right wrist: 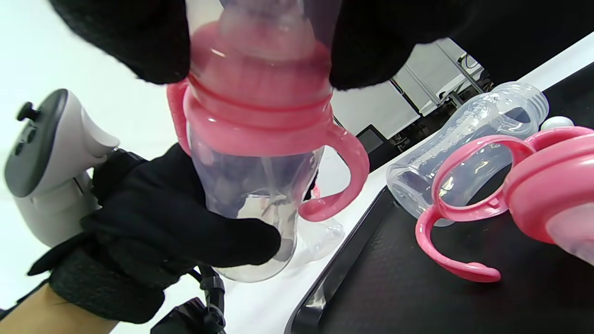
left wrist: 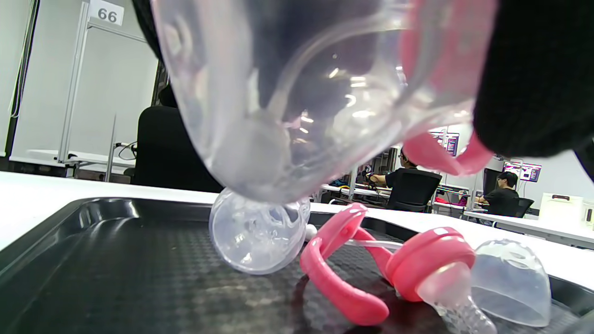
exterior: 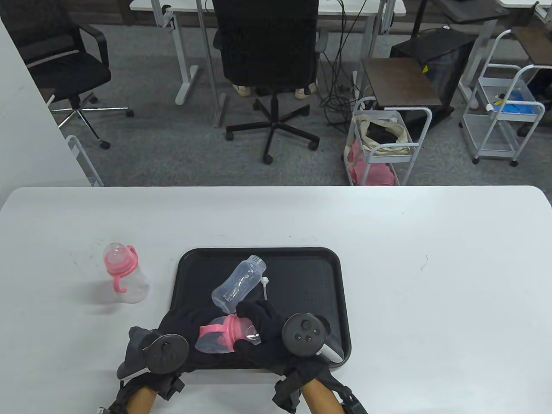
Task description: Assemble baby bottles from components
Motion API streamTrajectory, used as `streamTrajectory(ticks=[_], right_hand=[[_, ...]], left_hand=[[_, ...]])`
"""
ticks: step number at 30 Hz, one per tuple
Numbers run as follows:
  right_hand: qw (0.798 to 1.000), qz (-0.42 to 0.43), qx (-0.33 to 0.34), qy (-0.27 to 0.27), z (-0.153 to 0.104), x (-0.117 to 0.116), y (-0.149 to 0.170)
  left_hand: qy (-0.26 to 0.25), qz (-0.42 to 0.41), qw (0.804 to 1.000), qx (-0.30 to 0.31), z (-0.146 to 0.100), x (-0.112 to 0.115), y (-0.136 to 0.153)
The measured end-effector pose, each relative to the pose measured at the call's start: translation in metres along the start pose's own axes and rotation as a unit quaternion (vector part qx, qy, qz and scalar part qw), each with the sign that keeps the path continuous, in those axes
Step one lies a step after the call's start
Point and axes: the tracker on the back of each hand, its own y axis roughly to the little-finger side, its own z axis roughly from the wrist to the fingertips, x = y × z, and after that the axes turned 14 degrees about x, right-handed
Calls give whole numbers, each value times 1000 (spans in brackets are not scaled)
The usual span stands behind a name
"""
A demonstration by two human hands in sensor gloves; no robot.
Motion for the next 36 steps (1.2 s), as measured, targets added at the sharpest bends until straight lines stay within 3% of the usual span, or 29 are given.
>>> streamTrajectory(ticks=[4,6,10,17,21,27,31,36], right_hand=[[1000,-15,-22,-9,0,-3,-1],[999,19,-27,32,0,-4,2],[998,45,-45,24,0,-5,7],[993,110,-37,19,-4,-2,12],[975,207,-38,73,-14,15,20],[982,116,-70,132,-30,42,30],[986,61,-85,128,-32,45,30],[992,-29,-92,85,-30,40,28]], left_hand=[[6,30,1000,-5,0,0,-5],[-20,23,1000,-1,2,-1,-8],[-12,52,999,-4,2,0,-8],[1,29,999,-33,-3,2,2],[-7,-47,996,-74,-9,1,16],[-48,-172,977,-116,-23,-2,40],[-73,-247,960,-113,-28,-4,51],[-104,-336,932,-87,-36,-11,63]])
